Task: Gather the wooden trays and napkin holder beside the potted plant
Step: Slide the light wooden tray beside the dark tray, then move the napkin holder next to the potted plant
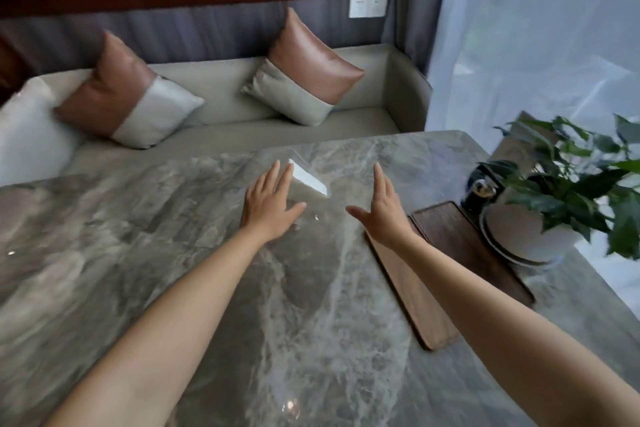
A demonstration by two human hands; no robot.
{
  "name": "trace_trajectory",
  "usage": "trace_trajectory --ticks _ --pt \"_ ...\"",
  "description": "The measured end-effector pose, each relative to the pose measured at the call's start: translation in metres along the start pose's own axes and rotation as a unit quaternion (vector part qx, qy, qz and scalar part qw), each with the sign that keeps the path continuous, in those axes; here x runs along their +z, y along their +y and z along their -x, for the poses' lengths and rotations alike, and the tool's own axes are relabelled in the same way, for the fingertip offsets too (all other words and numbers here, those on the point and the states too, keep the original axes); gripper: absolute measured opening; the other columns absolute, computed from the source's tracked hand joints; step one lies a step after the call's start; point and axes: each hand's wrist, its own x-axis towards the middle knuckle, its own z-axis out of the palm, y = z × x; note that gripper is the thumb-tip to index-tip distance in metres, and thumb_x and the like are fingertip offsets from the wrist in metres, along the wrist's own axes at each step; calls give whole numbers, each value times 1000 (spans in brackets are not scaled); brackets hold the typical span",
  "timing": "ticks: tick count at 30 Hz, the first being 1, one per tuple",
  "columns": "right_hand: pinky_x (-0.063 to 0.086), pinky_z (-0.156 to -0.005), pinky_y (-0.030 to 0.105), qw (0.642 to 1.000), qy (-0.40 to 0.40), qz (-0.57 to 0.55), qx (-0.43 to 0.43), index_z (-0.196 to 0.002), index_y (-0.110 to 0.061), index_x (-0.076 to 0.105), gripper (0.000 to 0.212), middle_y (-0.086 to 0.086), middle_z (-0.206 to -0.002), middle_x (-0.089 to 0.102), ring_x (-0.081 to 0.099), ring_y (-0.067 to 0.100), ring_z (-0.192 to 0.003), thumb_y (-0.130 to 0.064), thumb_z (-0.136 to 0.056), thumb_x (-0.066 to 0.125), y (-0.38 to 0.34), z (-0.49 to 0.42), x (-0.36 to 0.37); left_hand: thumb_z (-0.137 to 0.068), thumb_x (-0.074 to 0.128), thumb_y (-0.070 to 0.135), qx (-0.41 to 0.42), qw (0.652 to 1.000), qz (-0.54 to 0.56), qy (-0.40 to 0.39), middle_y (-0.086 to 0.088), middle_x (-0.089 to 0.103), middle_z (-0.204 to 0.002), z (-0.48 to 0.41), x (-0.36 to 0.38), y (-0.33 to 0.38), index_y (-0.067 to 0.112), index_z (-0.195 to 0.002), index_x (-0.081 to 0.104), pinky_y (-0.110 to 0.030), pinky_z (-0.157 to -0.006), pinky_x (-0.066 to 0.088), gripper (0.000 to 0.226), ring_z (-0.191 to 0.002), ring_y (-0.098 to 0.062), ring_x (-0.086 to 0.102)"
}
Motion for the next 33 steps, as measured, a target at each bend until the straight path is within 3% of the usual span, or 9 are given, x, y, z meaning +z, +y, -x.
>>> trace_trajectory --ticks 5,14,18,24,33 --pt "6 -120 33 997 -41 28 -54 -147 -6 -12 98 9 -160 -9 -6 22 -148 -30 -86 61 -28 -38 24 -90 55 42 -74 997 30 -14 -6 -6 -162 -9 -14 -46 24 -152 3 -39 -118 16 83 -148 -27 10" --pt "6 -121 37 994 -106 12 -11 -147 -10 -15 102 7 -159 -11 -11 19 -147 -24 -84 65 -29 -73 62 -82 68 39 -129 981 117 -85 -9 -9 -161 -49 2 -68 28 -151 -5 -44 -119 22 101 -148 -30 11" --pt "10 -120 36 995 -104 10 -1 -148 -10 -9 97 7 -160 -3 1 22 -148 -24 -85 63 -27 -85 72 -78 74 33 -112 978 145 -99 -7 3 -162 -65 12 -67 29 -151 -1 -45 -118 24 105 -147 -28 18" --pt "24 -115 39 996 -85 8 8 -149 -12 10 81 9 -156 22 26 28 -141 -20 -87 62 -22 -90 80 -76 76 31 -95 980 158 -79 -10 33 -153 -74 22 -64 23 -149 23 -40 -111 32 90 -138 -29 35" --pt "32 -106 39 997 -75 -10 21 -139 -10 33 65 19 -137 42 38 33 -127 -14 -83 66 -13 -69 74 -71 79 33 -90 981 147 -87 -11 47 -140 -54 19 -55 17 -139 40 -39 -103 39 80 -126 -30 47"
